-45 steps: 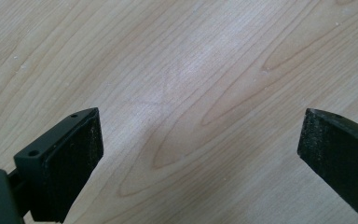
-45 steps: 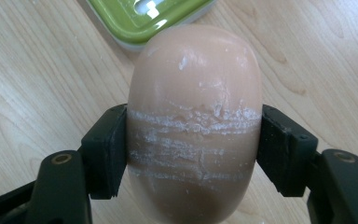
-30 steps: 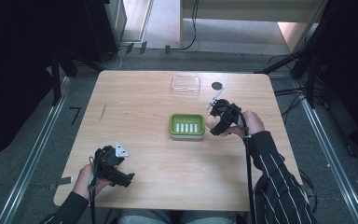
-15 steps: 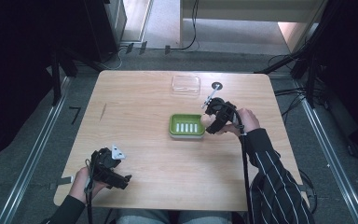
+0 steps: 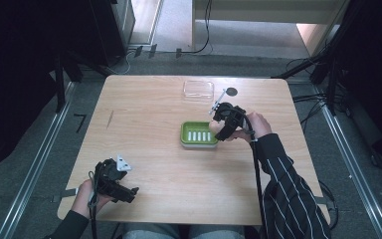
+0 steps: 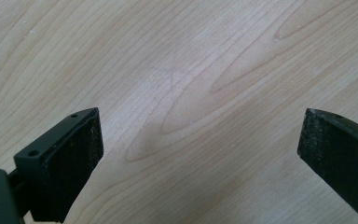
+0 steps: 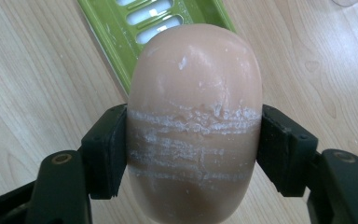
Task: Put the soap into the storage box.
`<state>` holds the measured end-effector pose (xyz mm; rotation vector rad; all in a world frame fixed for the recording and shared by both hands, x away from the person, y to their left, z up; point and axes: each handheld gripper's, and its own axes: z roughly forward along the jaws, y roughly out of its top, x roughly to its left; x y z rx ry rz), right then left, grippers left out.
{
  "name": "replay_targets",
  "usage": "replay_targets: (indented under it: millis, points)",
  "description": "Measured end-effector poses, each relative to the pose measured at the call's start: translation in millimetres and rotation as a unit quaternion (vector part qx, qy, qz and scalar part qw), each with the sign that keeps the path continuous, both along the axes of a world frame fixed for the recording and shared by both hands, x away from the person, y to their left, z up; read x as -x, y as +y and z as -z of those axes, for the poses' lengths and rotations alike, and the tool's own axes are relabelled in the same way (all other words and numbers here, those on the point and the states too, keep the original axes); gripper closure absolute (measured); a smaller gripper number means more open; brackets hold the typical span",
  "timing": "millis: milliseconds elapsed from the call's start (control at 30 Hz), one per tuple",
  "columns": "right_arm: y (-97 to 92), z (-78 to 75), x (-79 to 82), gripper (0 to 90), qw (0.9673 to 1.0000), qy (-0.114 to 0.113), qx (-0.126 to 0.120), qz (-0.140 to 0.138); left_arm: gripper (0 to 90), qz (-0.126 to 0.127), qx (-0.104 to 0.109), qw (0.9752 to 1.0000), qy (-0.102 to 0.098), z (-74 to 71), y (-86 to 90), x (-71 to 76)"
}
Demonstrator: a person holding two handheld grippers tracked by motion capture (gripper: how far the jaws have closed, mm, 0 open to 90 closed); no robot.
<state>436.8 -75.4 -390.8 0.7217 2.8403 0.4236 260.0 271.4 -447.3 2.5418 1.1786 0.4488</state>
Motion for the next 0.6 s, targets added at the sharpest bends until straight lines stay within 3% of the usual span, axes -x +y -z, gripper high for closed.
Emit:
replay_targets:
  millis: [600]
  points:
    - [20.6,0.1,-2.9,33.1,0.9995,-0.007,0.0,-0.03,0.6,-0.009,-0.004,0.9999,0.001,-0.8,6.4,6.9]
